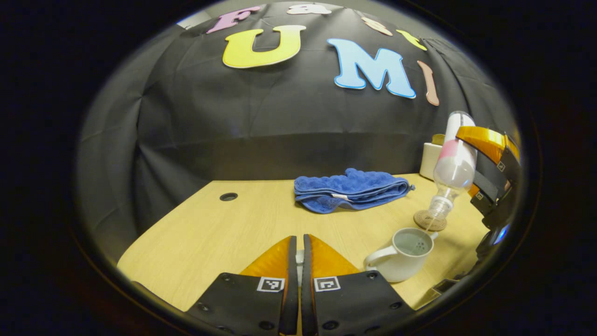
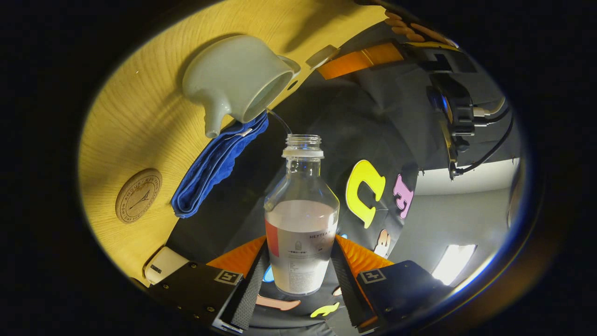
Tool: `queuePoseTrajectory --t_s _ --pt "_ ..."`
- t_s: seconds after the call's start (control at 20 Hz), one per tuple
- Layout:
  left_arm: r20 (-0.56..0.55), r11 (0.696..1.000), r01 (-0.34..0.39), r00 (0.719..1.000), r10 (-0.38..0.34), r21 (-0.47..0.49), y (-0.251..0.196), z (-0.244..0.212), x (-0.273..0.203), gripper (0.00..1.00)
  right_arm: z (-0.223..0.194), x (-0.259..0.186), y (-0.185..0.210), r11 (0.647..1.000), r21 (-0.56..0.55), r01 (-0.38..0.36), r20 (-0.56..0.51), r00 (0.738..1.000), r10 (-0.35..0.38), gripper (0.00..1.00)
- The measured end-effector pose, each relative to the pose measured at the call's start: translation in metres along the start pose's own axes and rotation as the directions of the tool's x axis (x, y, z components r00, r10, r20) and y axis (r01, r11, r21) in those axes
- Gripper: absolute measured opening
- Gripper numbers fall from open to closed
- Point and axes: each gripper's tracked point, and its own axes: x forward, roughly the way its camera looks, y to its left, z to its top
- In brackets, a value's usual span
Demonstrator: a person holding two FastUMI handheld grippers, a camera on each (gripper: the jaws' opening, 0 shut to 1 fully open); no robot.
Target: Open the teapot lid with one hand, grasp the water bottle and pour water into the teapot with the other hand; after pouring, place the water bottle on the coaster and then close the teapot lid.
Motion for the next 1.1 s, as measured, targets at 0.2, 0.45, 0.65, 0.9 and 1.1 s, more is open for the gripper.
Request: queuePoseTrajectory --t_s 0.2,0.45,0.65,0.9,1.1 --pt "-0.001 1.0 0.0 1.0 0.0 0.0 0.0 0.0 0.0 0.1 0.001 0.0 -0.005 1.0 -0.016 0.019 0.007 1.0 -0.019 0.76" --pt "-0.003 1.0 0.003 1.0 -0.003 0.0 0.0 -0.001 0.0 0.1 0.004 0.001 -0.01 0.999 -0.023 0.035 0.016 0.999 -0.035 0.76" --pt "-0.004 1.0 0.006 1.0 -0.006 -0.001 -0.001 -0.002 0.0 0.1 0.009 0.001 -0.011 0.998 -0.031 0.05 0.027 0.998 -0.049 0.76" --pt "-0.001 1.0 0.006 1.0 -0.006 0.0 -0.001 0.0 0.0 0.1 0.011 0.004 -0.008 0.999 -0.014 0.034 0.025 0.999 -0.034 0.76" --pt "0.011 1.0 0.002 1.0 -0.002 -0.002 0.001 0.003 -0.001 0.1 0.007 0.002 0.014 0.992 0.117 -0.046 -0.007 0.999 0.047 0.76"
